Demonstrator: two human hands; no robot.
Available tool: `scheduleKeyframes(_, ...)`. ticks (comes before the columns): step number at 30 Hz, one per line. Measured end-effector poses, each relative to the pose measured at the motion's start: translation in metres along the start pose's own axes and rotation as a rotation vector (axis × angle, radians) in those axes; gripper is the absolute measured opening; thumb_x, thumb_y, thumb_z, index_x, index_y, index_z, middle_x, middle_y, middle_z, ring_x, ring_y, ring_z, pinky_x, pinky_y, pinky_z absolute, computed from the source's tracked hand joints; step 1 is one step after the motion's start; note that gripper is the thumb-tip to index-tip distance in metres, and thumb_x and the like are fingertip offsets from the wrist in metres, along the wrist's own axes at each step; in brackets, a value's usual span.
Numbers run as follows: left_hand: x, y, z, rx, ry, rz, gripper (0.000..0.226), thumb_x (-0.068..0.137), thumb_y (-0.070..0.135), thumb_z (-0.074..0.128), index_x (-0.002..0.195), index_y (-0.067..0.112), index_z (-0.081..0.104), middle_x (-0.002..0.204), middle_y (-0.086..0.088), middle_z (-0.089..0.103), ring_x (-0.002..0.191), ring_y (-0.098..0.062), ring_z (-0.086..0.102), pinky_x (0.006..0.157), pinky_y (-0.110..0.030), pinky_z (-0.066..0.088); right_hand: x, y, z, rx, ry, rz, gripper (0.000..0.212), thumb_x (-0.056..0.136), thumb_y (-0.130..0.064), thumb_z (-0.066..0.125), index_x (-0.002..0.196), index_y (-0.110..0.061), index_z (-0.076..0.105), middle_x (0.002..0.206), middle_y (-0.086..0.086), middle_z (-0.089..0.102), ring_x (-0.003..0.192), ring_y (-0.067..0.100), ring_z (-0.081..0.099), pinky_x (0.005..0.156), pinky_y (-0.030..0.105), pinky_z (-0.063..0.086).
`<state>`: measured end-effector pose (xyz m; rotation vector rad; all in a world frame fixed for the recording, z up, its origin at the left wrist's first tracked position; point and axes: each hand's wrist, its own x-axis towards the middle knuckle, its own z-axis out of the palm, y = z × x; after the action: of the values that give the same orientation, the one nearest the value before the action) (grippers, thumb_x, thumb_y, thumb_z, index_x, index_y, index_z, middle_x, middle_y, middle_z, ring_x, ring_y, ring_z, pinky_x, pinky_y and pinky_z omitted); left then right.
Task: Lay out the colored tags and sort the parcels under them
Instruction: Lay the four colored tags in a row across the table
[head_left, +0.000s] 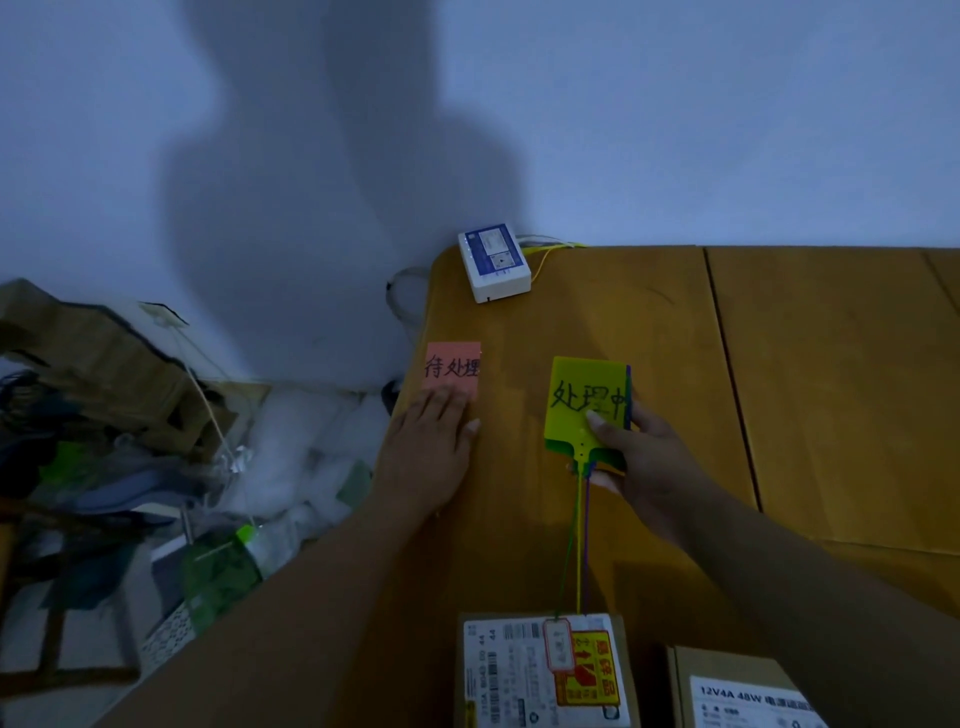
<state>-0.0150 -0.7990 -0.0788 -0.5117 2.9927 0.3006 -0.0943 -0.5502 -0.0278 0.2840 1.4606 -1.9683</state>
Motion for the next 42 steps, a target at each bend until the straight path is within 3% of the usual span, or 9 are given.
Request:
scheduleKeyframes(4, -0.004, 0.026, -0.013, -0.071, 0.162, 0.059, 0.046, 0.105, 0.031, 0.044, 0.150, 0.025, 0.052, 0.152, -0.002, 0.055, 0.141, -0.023, 0.047, 0.116, -0.043, 0.037, 0.002, -0.011, -0.010, -0.008, 0.000, 0.002, 0.035, 0.102, -0.012, 0.064, 0.137, -0.017, 0.063, 0.129, 0.011, 0.072, 0.105, 0.036, 0.073, 0.059, 0.035, 0.065)
scheduleKeyframes(6, -0.004, 0.058, -0.024, -0.425, 0.123, -0.026, 0.034, 0.102, 0.025, 0.055, 0.134, 0.026, 0.068, 0.120, 0.004, 0.072, 0.105, -0.015, 0.066, 0.088, -0.029, 0.053, 0.003, -0.017, -0.017, -0.024, 0.000, -0.004, 0.034, 0.103, -0.013, 0.064, 0.136, -0.018, 0.063, 0.130, 0.009, 0.071, 0.108, 0.036, 0.072, 0.068, 0.041, 0.065)
scheduleKeyframes(8, -0.002, 0.096, -0.032, -0.913, -0.009, -0.181, 0.018, 0.100, 0.026, 0.065, 0.115, 0.022, 0.075, 0.094, 0.007, 0.076, 0.078, -0.005, 0.072, 0.064, -0.018, 0.052, 0.004, -0.023, -0.026, -0.042, 0.007, -0.020, 0.030, 0.103, -0.014, 0.065, 0.132, -0.020, 0.065, 0.128, 0.006, 0.072, 0.113, 0.035, 0.071, 0.078, 0.048, 0.063)
scheduleKeyframes(12, -0.004, 0.149, -0.031, -1.301, -0.042, -0.275, 0.008, 0.094, 0.020, 0.076, 0.089, 0.016, 0.071, 0.081, -0.001, 0.073, 0.055, 0.004, 0.070, 0.047, -0.011, 0.047, 0.001, -0.037, -0.044, -0.070, 0.016, -0.056, 0.020, 0.103, -0.012, 0.065, 0.118, -0.025, 0.070, 0.111, -0.002, 0.078, 0.090, 0.017, 0.079, 0.064, 0.037, 0.065)
scheduleKeyframes(16, -0.007, 0.180, -0.025, -1.341, -0.040, -0.319, 0.010, 0.089, 0.008, 0.080, 0.090, 0.012, 0.070, 0.080, -0.006, 0.072, 0.056, -0.005, 0.070, 0.046, -0.012, 0.047, -0.005, -0.048, -0.067, -0.090, 0.035, -0.068, 0.028, 0.102, -0.012, 0.065, 0.130, -0.018, 0.066, 0.122, 0.006, 0.075, 0.101, 0.025, 0.075, 0.074, 0.043, 0.064)
scheduleKeyframes(23, -0.009, 0.222, -0.024, -1.401, -0.081, -0.434, 0.008, 0.090, 0.005, 0.079, 0.089, 0.011, 0.074, 0.086, -0.009, 0.075, 0.048, -0.005, 0.071, 0.040, -0.012, 0.044, -0.021, -0.061, -0.115, -0.040, 0.072, -0.066, 0.029, 0.102, -0.024, 0.067, 0.130, -0.018, 0.069, 0.121, 0.006, 0.078, 0.102, 0.023, 0.077, 0.066, 0.035, 0.063)
scheduleKeyframes(30, -0.010, 0.253, -0.019, -1.309, -0.136, -0.407, 0.010, 0.089, 0.007, 0.079, 0.084, 0.015, 0.076, 0.056, 0.004, 0.065, 0.031, -0.005, 0.046, 0.038, -0.017, 0.040, -0.034, -0.072, -0.175, -0.046, 0.119, -0.061, 0.030, 0.103, -0.016, 0.064, 0.133, -0.019, 0.065, 0.111, 0.006, 0.080, 0.094, 0.023, 0.079, 0.072, 0.042, 0.065)
scheduleKeyframes(37, -0.007, 0.273, -0.004, -1.303, -0.107, -0.473, 0.007, 0.092, 0.010, 0.076, 0.097, 0.009, 0.071, 0.068, 0.004, 0.078, 0.031, -0.006, 0.053, 0.037, -0.015, 0.039, -0.038, -0.083, -0.211, -0.084, 0.270, -0.148, 0.028, 0.107, -0.009, 0.056, 0.135, -0.010, 0.063, 0.117, 0.009, 0.073, 0.100, 0.024, 0.071, 0.075, 0.038, 0.060)
scheduleKeyframes(42, 0.008, 0.278, 0.017, -1.213, -0.074, -0.541, 0.017, 0.090, 0.008, 0.077, 0.106, 0.003, 0.072, 0.090, -0.011, 0.078, 0.029, -0.002, 0.051, 0.035, -0.012, 0.036, -0.046, -0.093, -0.244, -0.106, 0.325, -0.142, 0.028, 0.108, -0.010, 0.054, 0.134, -0.009, 0.063, 0.121, 0.011, 0.072, 0.104, 0.027, 0.069, 0.078, 0.042, 0.059)
